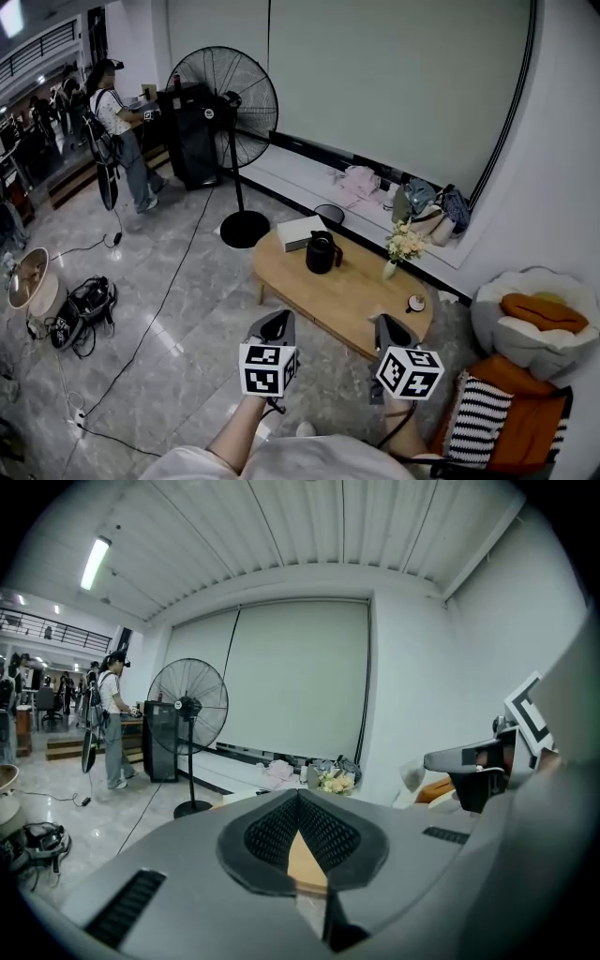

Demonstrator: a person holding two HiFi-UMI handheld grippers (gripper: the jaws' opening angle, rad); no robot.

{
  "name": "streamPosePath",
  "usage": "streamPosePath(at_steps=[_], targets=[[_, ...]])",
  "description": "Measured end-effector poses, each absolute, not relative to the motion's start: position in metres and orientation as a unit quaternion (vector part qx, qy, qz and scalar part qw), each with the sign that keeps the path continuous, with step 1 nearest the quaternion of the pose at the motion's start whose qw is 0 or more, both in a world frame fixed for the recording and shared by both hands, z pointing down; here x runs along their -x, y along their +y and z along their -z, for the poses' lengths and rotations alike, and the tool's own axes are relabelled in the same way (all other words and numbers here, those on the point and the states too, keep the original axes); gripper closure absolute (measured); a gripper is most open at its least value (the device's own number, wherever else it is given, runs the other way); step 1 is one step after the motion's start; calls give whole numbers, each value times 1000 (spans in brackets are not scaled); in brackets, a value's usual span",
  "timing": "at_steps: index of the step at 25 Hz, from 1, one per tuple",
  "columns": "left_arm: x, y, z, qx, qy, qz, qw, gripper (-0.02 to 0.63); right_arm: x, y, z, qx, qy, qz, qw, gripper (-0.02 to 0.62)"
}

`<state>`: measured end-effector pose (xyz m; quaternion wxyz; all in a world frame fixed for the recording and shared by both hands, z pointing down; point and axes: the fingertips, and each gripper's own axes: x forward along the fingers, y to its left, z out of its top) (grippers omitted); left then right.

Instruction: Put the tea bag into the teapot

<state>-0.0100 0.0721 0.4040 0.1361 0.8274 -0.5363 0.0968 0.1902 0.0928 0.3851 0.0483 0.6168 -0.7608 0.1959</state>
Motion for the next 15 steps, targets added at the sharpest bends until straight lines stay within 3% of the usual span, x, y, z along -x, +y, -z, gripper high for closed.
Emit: streamPosePath(at_steps=[15], targets=[[-16, 11, -414, -817, -549, -99, 146, 589, -218, 26, -399, -602, -768, -211, 50, 561]])
